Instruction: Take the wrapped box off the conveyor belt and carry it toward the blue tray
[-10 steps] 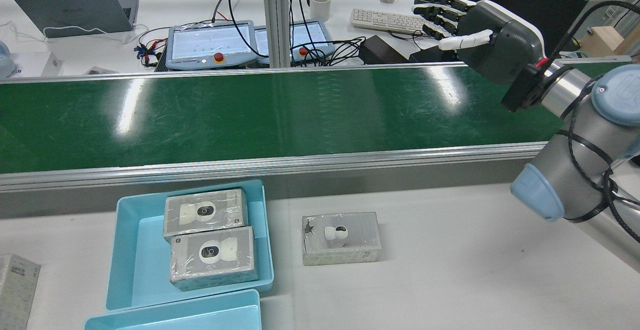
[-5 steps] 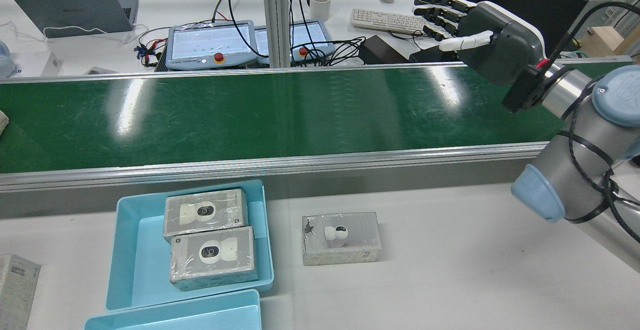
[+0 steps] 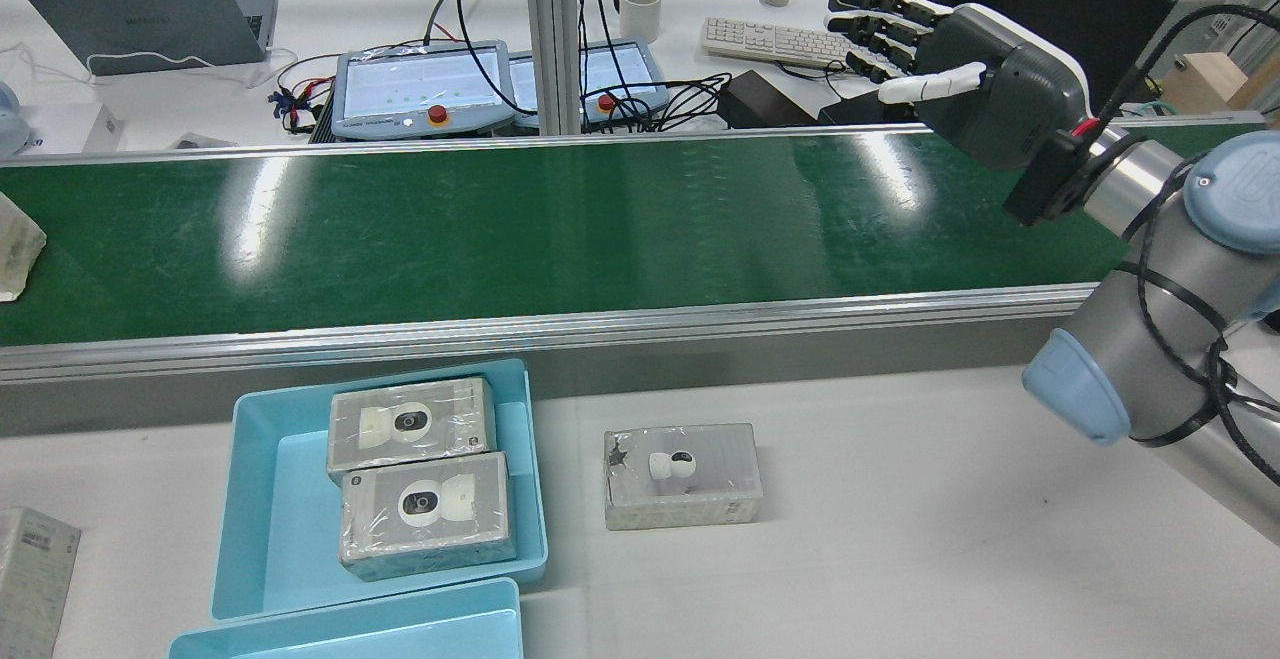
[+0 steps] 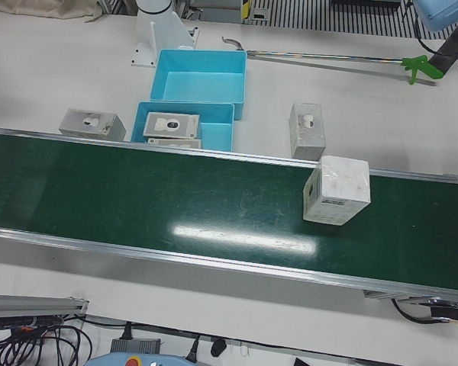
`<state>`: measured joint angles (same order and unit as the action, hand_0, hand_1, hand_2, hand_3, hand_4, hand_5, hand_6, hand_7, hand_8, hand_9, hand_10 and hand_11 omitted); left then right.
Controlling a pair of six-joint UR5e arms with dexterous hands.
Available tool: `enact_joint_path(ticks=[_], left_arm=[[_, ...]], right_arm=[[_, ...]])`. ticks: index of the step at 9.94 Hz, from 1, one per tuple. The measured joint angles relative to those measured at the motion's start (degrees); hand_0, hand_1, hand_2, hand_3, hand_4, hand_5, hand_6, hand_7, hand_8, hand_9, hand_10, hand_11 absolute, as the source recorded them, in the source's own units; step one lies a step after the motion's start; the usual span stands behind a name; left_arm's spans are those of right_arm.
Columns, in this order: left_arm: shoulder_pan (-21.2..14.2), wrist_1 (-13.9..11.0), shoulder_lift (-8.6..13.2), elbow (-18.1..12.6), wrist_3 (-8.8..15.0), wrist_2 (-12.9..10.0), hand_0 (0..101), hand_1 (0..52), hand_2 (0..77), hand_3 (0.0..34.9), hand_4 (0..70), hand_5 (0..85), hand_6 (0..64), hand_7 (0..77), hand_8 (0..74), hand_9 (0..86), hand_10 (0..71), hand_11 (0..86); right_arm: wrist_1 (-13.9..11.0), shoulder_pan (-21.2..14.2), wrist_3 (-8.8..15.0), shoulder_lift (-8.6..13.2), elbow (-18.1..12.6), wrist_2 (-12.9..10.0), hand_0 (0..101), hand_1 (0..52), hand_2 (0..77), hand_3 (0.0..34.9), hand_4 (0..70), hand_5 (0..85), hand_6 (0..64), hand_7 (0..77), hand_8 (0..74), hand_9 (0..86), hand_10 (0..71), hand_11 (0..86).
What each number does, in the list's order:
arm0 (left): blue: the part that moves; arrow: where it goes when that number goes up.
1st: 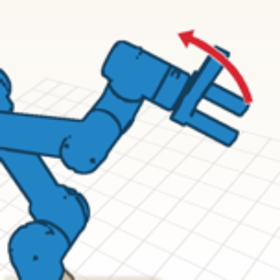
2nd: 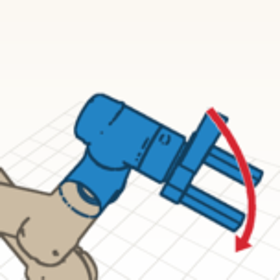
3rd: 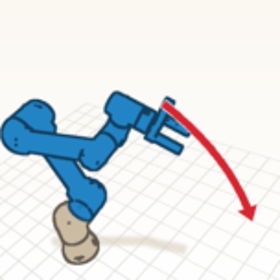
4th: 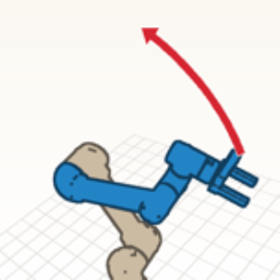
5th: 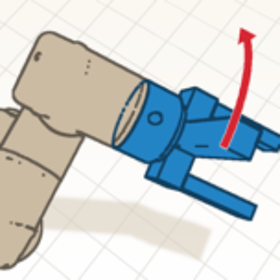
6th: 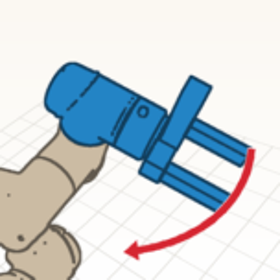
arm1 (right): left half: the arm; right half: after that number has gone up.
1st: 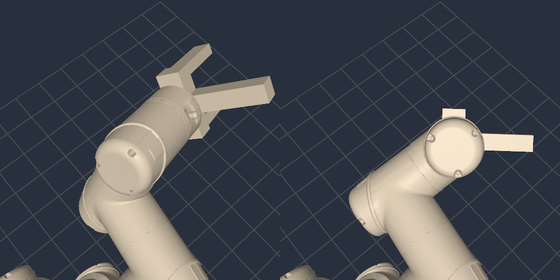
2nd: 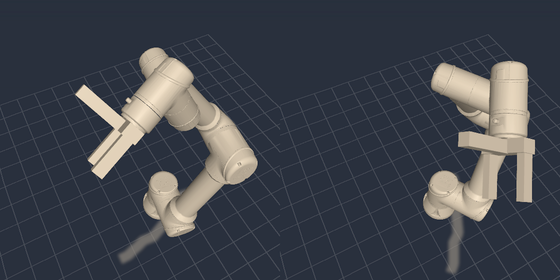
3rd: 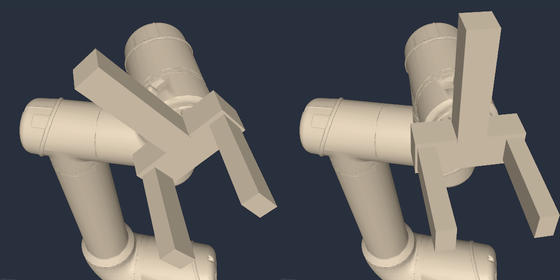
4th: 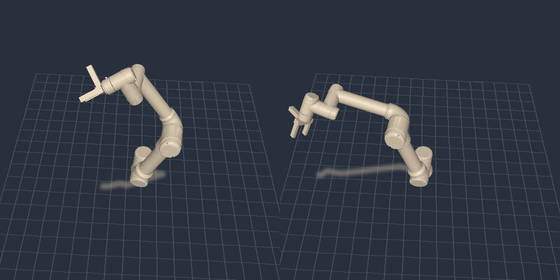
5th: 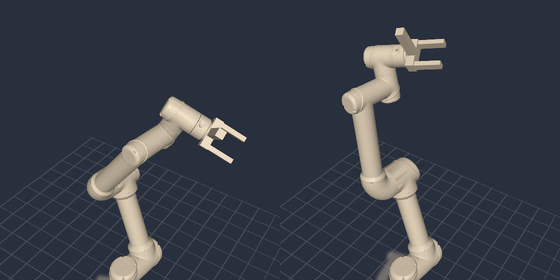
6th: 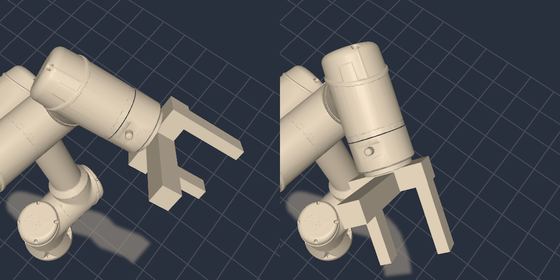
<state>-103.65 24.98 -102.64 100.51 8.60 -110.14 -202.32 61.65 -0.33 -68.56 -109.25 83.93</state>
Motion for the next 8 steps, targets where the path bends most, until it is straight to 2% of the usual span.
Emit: enact_joint_path(ticks=[2,7,8], left_arm=[[0.0,0.0,0.0,0.0,0.0,0.0,0,0.0,1.1,0.0,0.0,1.1,0.0,0.5,0.5,0.0,0.0,0.0],[0.0,0.0,0.0,0.0,0.0,0.0,0,0.0,1.1,0.0,0.0,1.1,0.0,0.5,0.5,0.0,0.5,0.0],[0.0,0.0,0.0,0.0,0.0,0.0,0,0.0,1.1,0.0,0.0,1.1,0.0,0.5,0.5,0.0,0.5,0.0]], right_arm=[[0.0,-0.02,0.05,0.01,0.01,-0.02,50,15.8,12.5,7.8,17.5,16.9,9.3,26.2,1.6,7.6,1.6,3.8],[0.0,-0.04,0.05,-0.04,0.07,0.0,49,15.8,12.5,7.8,17.5,16.9,9.3,26.2,1.6,7.6,1.6,3.8],[0.0,-0.04,-0.03,-0.03,0.05,0.0,49,15.8,12.5,8.9,17.5,16.9,9.3,26.2,2.2,7.6,1.6,3.8]])
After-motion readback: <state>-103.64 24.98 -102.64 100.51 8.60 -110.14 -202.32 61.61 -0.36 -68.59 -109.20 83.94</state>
